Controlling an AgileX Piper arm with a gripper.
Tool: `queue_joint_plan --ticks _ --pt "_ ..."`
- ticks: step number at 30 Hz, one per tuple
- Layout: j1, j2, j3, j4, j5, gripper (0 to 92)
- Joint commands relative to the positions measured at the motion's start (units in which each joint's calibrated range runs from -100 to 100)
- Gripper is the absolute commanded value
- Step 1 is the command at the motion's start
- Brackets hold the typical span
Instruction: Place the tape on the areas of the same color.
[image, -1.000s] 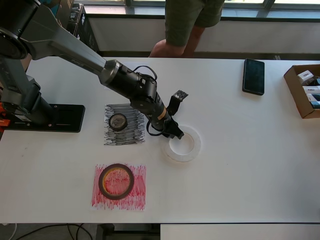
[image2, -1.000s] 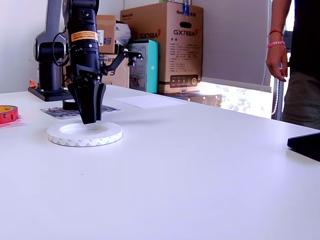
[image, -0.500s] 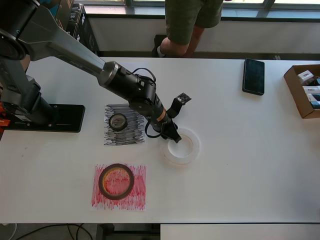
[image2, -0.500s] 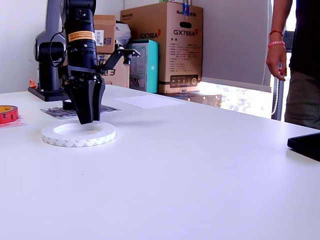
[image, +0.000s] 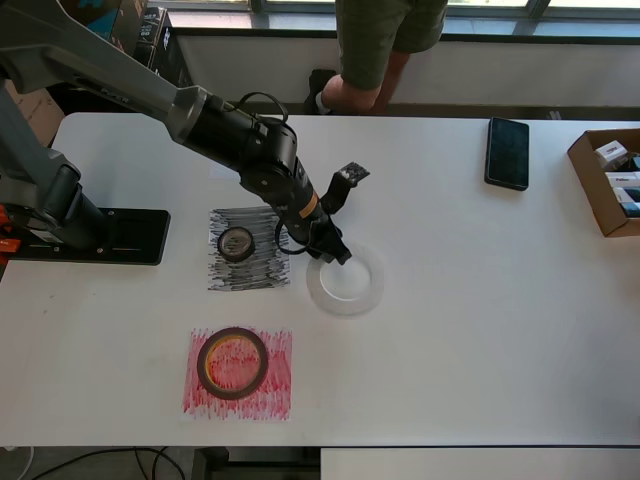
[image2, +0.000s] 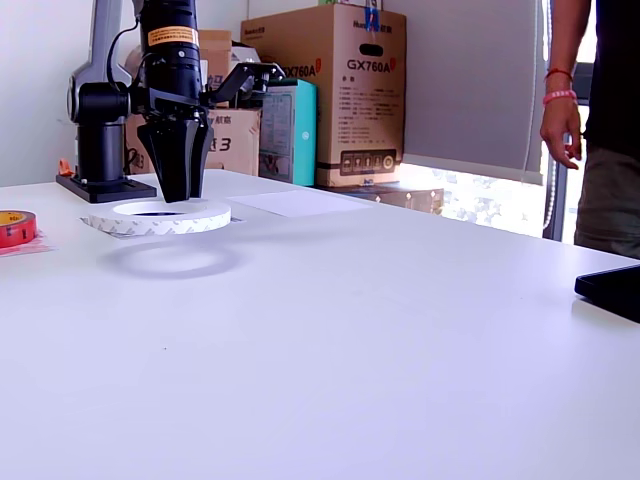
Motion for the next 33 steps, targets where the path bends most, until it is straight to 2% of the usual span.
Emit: queue_joint_plan --ticks 1,20,28,33 --pt "1.59 -1.41 -0.57 2.15 1.82 11.2" --pt "15.48 -2.54 4.43 2.32 6.49 11.2" --pt "20.85 -16.19 13.88 2.32 7.96 11.2" --pt "24.55 -20.40 16.06 2.32 10.99 11.2"
